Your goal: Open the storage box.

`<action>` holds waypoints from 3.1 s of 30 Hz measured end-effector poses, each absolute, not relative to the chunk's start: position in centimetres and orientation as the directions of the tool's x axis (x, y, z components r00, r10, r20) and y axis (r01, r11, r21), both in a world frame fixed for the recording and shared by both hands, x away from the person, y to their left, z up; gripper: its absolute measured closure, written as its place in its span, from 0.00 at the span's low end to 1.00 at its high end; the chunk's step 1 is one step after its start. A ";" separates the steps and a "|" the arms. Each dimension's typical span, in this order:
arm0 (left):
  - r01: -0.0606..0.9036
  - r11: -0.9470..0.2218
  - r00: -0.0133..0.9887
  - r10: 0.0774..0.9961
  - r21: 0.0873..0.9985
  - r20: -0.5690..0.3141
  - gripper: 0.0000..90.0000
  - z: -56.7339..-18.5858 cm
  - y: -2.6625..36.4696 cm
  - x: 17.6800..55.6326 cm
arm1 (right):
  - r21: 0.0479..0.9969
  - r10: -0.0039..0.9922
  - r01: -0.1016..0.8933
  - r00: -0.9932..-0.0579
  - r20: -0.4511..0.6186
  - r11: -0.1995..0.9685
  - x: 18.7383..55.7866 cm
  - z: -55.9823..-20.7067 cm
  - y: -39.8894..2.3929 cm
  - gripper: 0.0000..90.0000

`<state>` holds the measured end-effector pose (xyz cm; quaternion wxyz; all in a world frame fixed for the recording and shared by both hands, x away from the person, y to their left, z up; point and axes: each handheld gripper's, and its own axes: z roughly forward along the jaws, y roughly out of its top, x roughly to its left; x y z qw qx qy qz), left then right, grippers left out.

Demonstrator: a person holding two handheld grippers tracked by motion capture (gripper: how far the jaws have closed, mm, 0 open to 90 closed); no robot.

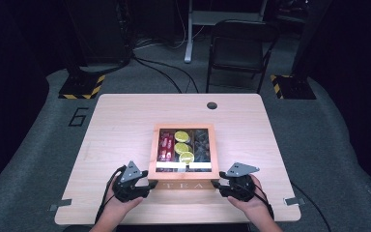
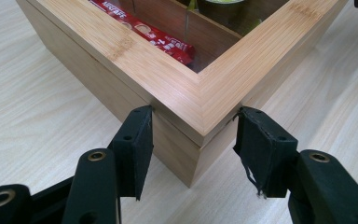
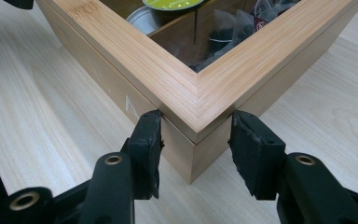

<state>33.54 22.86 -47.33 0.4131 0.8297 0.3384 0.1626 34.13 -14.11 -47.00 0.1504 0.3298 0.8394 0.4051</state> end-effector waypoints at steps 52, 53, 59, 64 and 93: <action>0.407 -0.294 0.652 0.757 0.865 -0.049 0.55 -41.0 23.1 34.9 | 0.851 0.720 0.395 -0.693 0.029 0.346 35.5 -40.3 -14.3 0.60; 0.406 -0.295 0.651 0.758 0.865 -0.048 0.55 -40.7 23.0 35.0 | 0.852 0.720 0.393 -0.694 0.028 0.346 35.6 -40.1 -14.3 0.60; 0.392 -0.302 0.653 0.757 0.869 -0.032 0.55 -39.4 23.1 35.6 | 0.857 0.726 0.388 -0.687 0.024 0.339 36.0 -38.8 -14.2 0.60; 0.389 -0.298 0.654 0.756 0.872 -0.034 0.56 -38.6 23.2 36.1 | 0.861 0.728 0.378 -0.685 0.013 0.341 36.6 -37.7 -14.1 0.60; 0.374 -0.279 0.640 0.768 0.884 -0.029 0.60 -34.2 23.1 39.7 | 0.869 0.754 0.355 -0.656 -0.031 0.344 39.9 -33.3 -13.3 0.60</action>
